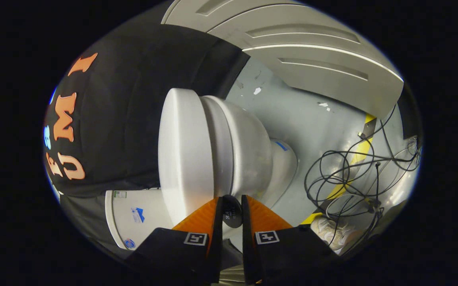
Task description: Open the toilet lid.
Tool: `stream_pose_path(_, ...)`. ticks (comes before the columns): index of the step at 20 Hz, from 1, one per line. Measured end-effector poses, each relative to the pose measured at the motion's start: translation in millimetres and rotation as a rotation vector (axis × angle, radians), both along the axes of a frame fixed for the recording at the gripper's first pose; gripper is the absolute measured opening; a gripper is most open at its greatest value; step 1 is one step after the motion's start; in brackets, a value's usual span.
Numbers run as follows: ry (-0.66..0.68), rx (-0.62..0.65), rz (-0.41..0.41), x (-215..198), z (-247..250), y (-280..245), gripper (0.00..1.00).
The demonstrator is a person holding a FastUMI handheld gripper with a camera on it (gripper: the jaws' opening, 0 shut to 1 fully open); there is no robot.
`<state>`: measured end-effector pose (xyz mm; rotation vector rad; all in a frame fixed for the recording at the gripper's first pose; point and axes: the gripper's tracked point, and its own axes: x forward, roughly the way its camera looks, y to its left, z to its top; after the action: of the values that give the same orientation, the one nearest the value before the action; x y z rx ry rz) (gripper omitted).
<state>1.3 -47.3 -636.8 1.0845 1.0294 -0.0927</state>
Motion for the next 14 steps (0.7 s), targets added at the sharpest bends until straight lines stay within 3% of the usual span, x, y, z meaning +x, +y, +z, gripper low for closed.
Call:
stream_pose_path(1,-0.018,-0.007,-0.007,-1.3,3.8,-3.7,0.3)
stream_pose_path(4,-0.055,0.007,-0.04,3.1,13.4,-0.9,0.09)
stream_pose_path(7,-0.071,-0.137,0.022,0.4,18.3,0.9,0.08)
stream_pose_path(10,-0.133,-0.135,-0.028,14.3,41.6,4.9,0.08)
stream_pose_path(14,-0.199,-0.188,0.042,14.8,81.6,17.9,0.08)
